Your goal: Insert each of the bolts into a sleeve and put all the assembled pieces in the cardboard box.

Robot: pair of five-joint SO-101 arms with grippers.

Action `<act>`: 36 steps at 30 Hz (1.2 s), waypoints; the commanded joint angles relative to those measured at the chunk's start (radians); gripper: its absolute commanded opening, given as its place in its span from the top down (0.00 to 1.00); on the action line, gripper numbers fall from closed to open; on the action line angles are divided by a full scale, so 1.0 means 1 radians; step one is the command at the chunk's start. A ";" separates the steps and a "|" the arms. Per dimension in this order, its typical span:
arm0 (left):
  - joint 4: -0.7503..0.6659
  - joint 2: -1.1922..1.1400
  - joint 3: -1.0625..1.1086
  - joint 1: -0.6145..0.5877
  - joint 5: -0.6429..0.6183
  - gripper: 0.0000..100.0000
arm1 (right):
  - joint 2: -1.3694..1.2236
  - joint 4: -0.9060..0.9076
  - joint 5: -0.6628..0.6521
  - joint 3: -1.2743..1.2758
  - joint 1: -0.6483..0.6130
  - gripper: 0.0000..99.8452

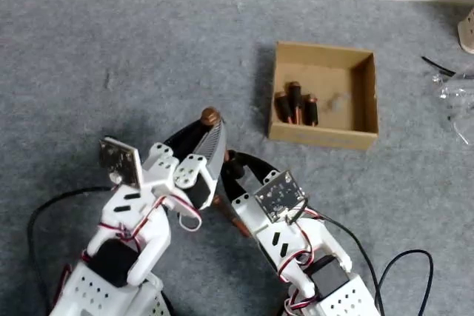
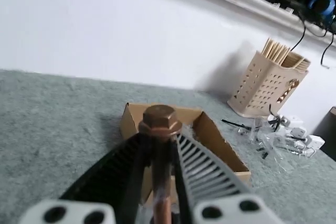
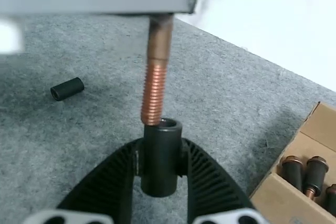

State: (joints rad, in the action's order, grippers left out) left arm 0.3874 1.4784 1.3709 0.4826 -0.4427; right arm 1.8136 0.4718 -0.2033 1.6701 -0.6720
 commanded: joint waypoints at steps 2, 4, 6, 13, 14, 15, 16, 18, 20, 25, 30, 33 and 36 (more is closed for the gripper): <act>-0.005 -0.186 -0.093 0.016 -0.006 1.00 | 0.024 -0.004 -0.012 0.108 -0.008 0.99; -0.005 -0.226 -0.111 0.016 -0.006 1.00 | 0.024 -0.004 -0.012 0.107 0.001 0.99; -0.006 -0.219 -0.108 0.016 -0.006 1.00 | 0.024 -0.004 -0.014 0.107 0.002 0.99; -0.066 -0.160 -0.054 -0.010 -0.120 1.00 | 0.024 -0.004 -0.014 0.105 0.004 0.99; -0.101 -0.156 -0.031 -0.010 -0.132 1.00 | 0.024 -0.004 -0.014 0.105 0.005 0.99; -0.140 -0.154 -0.007 -0.010 -0.140 1.00 | 0.024 -0.004 -0.011 0.105 0.005 0.99; -0.176 -0.151 0.019 -0.010 -0.141 1.00 | 0.024 -0.004 -0.012 0.105 0.005 0.99; -0.212 -0.151 0.048 -0.012 -0.141 1.00 | 0.024 -0.004 -0.012 0.105 0.005 0.99; -0.212 -0.151 0.048 -0.010 -0.144 1.00 | 0.024 -0.004 -0.014 0.107 0.005 0.99; -0.204 -0.150 0.056 -0.005 -0.144 1.00 | 0.024 -0.008 -0.014 0.105 0.028 0.99; -0.064 -0.084 0.059 0.001 -0.141 1.00 | 0.024 -0.008 -0.014 0.105 0.038 0.99; -0.012 -0.036 0.082 0.007 -0.141 1.00 | 0.024 -0.008 -0.014 0.104 0.038 0.99; -0.012 0.002 0.122 0.008 -0.141 1.00 | 0.024 -0.008 -0.014 0.104 0.038 0.99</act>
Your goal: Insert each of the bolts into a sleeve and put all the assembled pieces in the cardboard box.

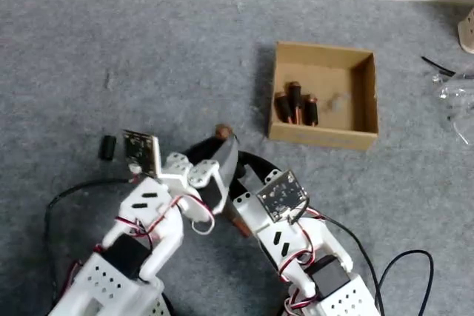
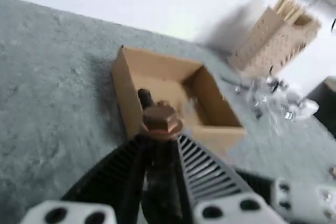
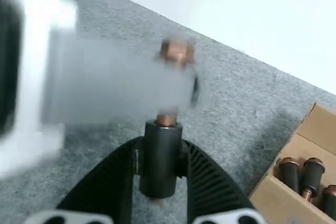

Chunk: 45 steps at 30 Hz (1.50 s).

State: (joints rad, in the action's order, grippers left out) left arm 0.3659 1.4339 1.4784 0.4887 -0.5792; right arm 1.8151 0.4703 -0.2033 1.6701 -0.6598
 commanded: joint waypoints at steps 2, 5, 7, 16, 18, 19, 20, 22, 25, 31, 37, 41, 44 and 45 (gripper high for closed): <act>0.012 0.068 0.048 0.002 -0.003 1.00 | 0.022 -0.007 -0.014 0.104 0.025 0.99; 0.009 0.096 0.093 0.007 -0.002 1.00 | 0.022 -0.007 -0.014 0.104 0.027 0.99; 0.009 0.119 0.101 0.005 -0.002 1.00 | 0.022 -0.007 -0.014 0.105 0.027 0.99; 0.014 0.209 0.111 -0.025 0.040 1.00 | 0.022 -0.007 -0.014 0.104 0.045 0.99; 0.014 0.209 0.111 -0.041 0.064 1.00 | 0.022 -0.007 -0.014 0.104 0.047 0.99; 0.014 0.206 0.114 -0.041 0.064 1.00 | 0.022 -0.007 -0.014 0.104 0.047 0.99; 0.011 0.211 0.125 -0.039 0.066 1.00 | 0.022 -0.007 -0.014 0.104 0.047 0.99; 0.009 0.216 0.145 -0.039 0.068 1.00 | 0.022 -0.007 -0.015 0.104 0.047 0.99; 0.009 0.216 0.150 -0.047 0.068 1.00 | 0.022 -0.007 -0.015 0.107 0.047 0.99; 0.009 0.216 0.150 -0.047 0.068 1.00 | 0.022 -0.007 -0.015 0.107 0.047 0.99; 0.009 0.216 0.150 -0.047 0.068 0.99 | 0.022 -0.007 -0.015 0.107 0.048 0.99; 0.009 0.214 0.157 -0.047 0.068 0.84 | 0.022 -0.007 -0.015 0.108 0.048 0.99; 0.014 0.214 0.156 -0.047 0.068 0.73 | 0.022 -0.007 -0.015 0.108 0.048 0.99; 0.014 0.213 0.156 -0.047 0.068 0.70 | 0.022 -0.007 -0.015 0.108 0.048 0.99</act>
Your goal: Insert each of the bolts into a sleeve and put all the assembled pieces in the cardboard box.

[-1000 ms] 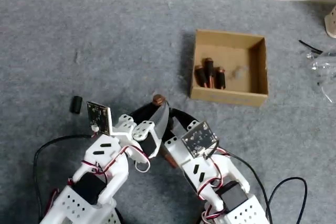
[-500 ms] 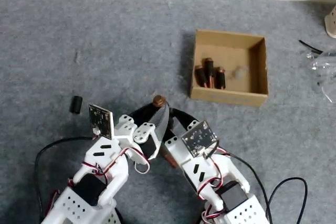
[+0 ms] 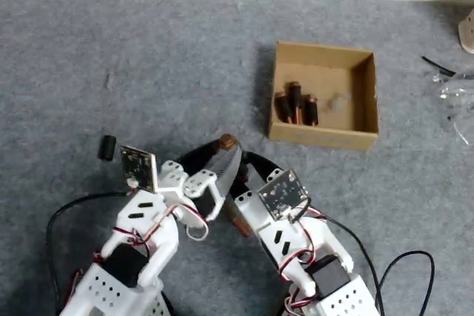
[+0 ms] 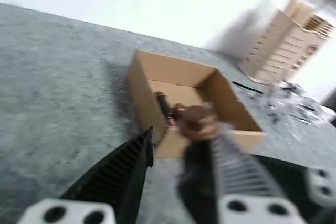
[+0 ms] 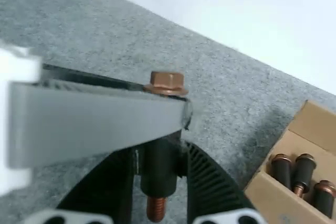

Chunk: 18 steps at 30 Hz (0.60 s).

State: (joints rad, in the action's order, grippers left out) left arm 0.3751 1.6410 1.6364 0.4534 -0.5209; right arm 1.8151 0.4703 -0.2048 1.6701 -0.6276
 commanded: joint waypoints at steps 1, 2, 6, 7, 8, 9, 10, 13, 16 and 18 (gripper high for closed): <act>0.005 0.002 -0.001 -0.012 0.009 0.69 | 0.022 -0.007 -0.014 0.108 0.016 0.99; 0.005 0.001 -0.001 -0.012 0.009 0.68 | 0.022 -0.007 -0.014 0.108 0.016 0.99; 0.005 0.004 -0.001 -0.012 0.008 0.68 | 0.022 -0.007 -0.014 0.108 0.016 0.99; 0.005 0.004 -0.001 -0.012 0.006 0.68 | 0.022 -0.007 -0.014 0.108 0.016 0.99; 0.005 0.001 -0.001 -0.012 0.006 0.68 | 0.022 -0.007 -0.014 0.108 0.016 0.99; 0.005 0.001 -0.001 -0.012 0.006 0.68 | 0.022 -0.007 -0.014 0.108 0.016 0.99; 0.005 0.002 -0.001 -0.012 0.006 0.68 | 0.022 -0.007 -0.014 0.108 0.016 0.99; 0.002 0.008 -0.007 -0.048 0.006 0.68 | 0.022 -0.007 -0.014 0.108 0.016 0.99; -0.017 0.008 -0.010 -0.156 0.005 0.68 | 0.022 -0.007 -0.014 0.107 0.016 0.99; -0.109 0.010 -0.008 -0.274 0.003 0.68 | 0.022 -0.007 -0.014 0.105 0.025 0.99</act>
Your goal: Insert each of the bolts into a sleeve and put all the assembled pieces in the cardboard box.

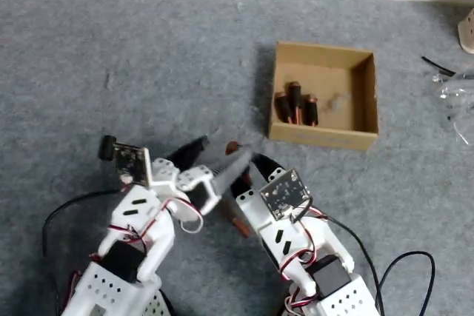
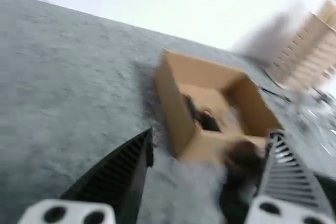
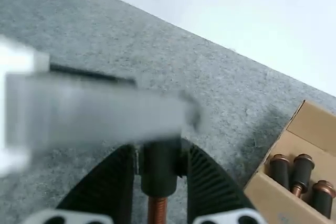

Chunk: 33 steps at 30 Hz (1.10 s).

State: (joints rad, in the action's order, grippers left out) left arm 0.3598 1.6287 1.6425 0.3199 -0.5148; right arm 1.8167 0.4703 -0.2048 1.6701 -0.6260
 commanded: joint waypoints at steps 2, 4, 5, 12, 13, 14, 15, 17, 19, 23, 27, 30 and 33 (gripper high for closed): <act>-0.196 0.021 -0.004 -0.265 -0.006 0.68 | 0.021 -0.007 -0.014 0.102 0.048 0.99; -0.241 0.021 0.008 -0.346 -0.068 0.68 | 0.021 -0.007 -0.009 0.102 0.068 0.99; -0.244 0.021 0.012 -0.358 -0.100 0.68 | 0.021 -0.007 -0.008 0.102 0.074 0.99; -0.244 0.021 0.018 -0.361 -0.117 0.96 | 0.021 -0.008 -0.009 0.101 0.074 0.99; -0.244 0.021 0.021 -0.363 -0.117 1.00 | 0.021 -0.008 -0.011 0.102 0.074 0.99; -0.247 0.021 0.030 -0.363 -0.117 0.97 | 0.021 -0.008 -0.012 0.104 0.076 0.99; -0.249 0.021 0.039 -0.363 -0.117 0.95 | 0.021 -0.008 -0.012 0.104 0.076 0.99; -0.250 0.021 0.050 -0.367 -0.114 0.98 | 0.021 -0.008 -0.012 0.105 0.082 0.99; -0.244 0.015 0.064 -0.403 -0.114 0.99 | 0.021 -0.008 -0.008 0.105 0.104 0.99; -0.133 0.021 0.062 -0.501 -0.114 0.99 | 0.021 -0.008 -0.008 0.102 0.142 0.99; 0.034 0.021 0.016 -0.489 0.077 0.99 | 0.021 -0.008 -0.008 0.102 0.163 0.99; 0.133 0.021 -0.016 -0.443 0.278 0.99 | 0.021 -0.008 -0.008 0.105 0.183 0.99; 0.144 0.021 -0.012 -0.423 0.456 1.00 | 0.021 -0.008 -0.006 0.105 0.206 0.99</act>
State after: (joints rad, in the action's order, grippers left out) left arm 0.4918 1.6287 1.6747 -0.1297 -0.2340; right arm 1.8167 0.4703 -0.2048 1.6701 -0.4511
